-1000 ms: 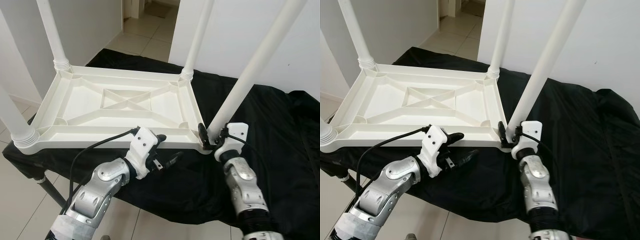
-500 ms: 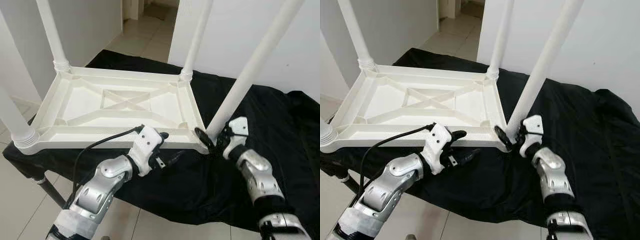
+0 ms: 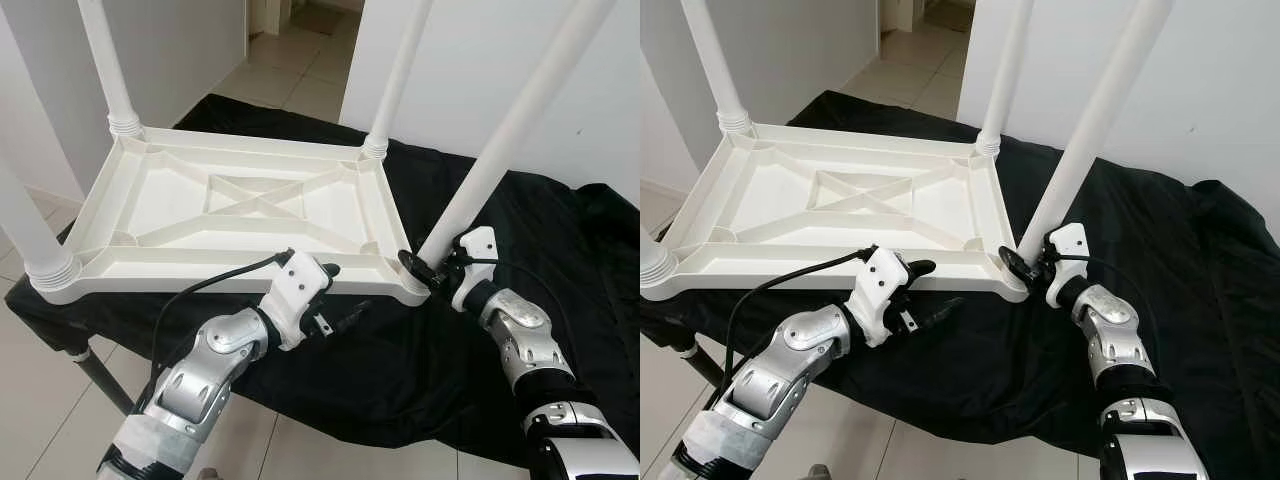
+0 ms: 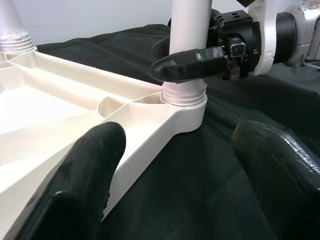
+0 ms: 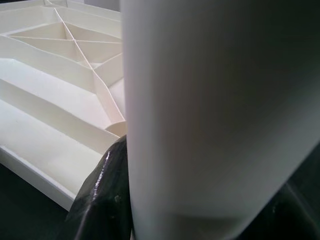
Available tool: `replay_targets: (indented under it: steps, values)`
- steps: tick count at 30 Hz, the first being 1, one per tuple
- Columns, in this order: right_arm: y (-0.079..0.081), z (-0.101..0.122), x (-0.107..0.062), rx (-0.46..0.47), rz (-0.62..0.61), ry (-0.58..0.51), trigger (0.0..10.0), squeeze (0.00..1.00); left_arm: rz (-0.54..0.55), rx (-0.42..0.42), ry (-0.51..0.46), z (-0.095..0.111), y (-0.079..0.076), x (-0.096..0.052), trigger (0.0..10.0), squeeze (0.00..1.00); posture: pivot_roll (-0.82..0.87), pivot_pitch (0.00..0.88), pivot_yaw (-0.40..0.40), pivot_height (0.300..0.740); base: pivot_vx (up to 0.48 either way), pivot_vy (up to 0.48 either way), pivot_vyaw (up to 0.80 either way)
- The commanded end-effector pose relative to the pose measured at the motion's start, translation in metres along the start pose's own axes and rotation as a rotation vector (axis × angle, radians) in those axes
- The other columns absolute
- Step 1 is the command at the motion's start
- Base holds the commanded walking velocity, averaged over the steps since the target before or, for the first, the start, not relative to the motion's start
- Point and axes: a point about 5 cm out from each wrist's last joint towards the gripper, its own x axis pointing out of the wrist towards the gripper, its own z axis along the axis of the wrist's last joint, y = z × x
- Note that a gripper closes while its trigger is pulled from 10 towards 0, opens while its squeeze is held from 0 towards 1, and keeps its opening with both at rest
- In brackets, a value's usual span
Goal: Building children table
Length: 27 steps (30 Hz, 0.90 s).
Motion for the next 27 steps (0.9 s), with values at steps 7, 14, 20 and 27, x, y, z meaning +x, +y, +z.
replay_targets:
  steps: [7, 14, 20, 27]
  values:
    - [0.007, -0.013, -0.009, 0.057, -0.041, -0.020, 10.0, 0.00, 0.005, 0.009, -0.009, 0.003, -0.002, -0.002, 10.0, 0.00, 0.04, 0.000, -0.134, 0.740, 0.000, 0.000, 0.00]
    - [0.014, -0.011, -0.002, 0.042, -0.207, -0.024, 10.0, 0.00, -0.014, 0.023, -0.008, 0.005, -0.001, 0.002, 10.0, 0.00, 0.02, 0.000, -0.129, 0.740, 0.000, 0.000, 0.00]
    - [0.018, -0.005, 0.000, 0.054, -0.304, -0.043, 10.0, 0.00, -0.022, 0.041, -0.015, 0.007, 0.001, 0.006, 10.0, 0.00, 0.00, 0.000, -0.150, 0.740, 0.000, 0.000, 0.00]
    - [0.023, -0.002, -0.003, 0.104, -0.482, -0.051, 10.0, 0.00, -0.020, 0.057, -0.029, 0.010, 0.005, 0.009, 10.0, 0.00, 0.00, 0.000, -0.155, 0.740, 0.000, 0.000, 0.00]
